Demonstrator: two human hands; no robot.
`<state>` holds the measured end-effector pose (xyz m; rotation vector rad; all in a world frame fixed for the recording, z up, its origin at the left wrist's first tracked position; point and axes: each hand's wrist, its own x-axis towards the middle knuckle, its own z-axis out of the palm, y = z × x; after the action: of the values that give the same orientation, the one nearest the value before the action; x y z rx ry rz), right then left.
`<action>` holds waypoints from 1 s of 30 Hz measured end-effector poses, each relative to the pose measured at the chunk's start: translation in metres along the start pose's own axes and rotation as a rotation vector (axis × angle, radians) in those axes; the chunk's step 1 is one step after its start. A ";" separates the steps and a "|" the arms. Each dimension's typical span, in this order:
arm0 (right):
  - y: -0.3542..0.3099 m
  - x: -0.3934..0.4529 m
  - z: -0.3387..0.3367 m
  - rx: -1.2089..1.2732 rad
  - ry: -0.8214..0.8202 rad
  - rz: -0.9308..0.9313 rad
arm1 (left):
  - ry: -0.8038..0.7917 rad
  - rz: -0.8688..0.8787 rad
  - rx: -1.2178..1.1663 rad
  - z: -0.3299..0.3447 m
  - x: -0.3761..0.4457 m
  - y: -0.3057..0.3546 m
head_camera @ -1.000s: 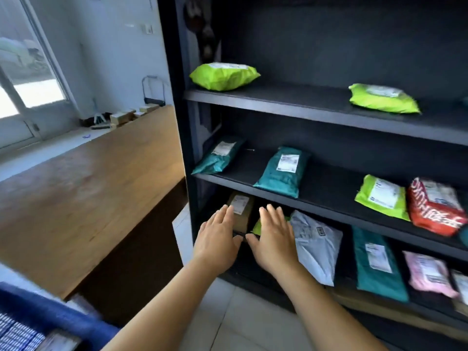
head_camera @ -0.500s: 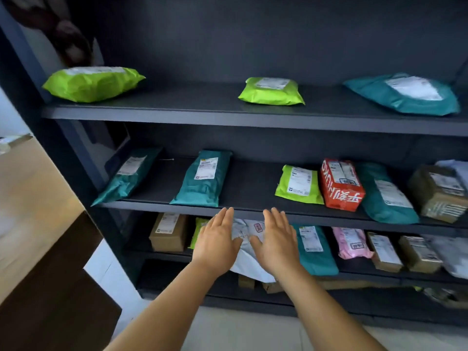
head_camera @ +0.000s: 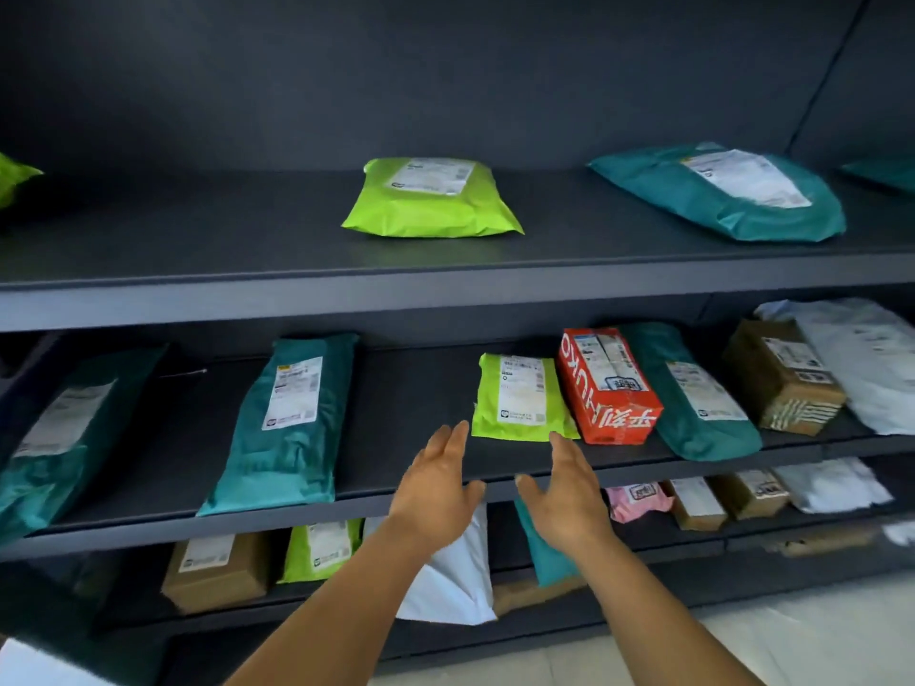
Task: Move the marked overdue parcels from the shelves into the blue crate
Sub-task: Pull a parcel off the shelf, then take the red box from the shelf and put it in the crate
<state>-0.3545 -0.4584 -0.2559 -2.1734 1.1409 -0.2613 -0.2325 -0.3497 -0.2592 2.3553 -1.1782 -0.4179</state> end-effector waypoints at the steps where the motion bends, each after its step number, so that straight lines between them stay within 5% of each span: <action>1: 0.002 0.008 0.002 0.009 -0.003 0.018 | -0.011 0.010 0.003 0.001 0.011 -0.001; 19: 0.043 0.118 0.019 -0.205 -0.202 0.007 | -0.211 -0.052 0.120 0.052 0.133 0.001; 30: 0.060 0.111 0.010 -0.268 -0.337 -0.182 | -0.087 -0.250 0.096 0.069 0.092 0.011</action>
<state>-0.3233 -0.5653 -0.3158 -2.4422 0.8272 0.1876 -0.2177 -0.4488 -0.3165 2.6024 -0.9624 -0.5641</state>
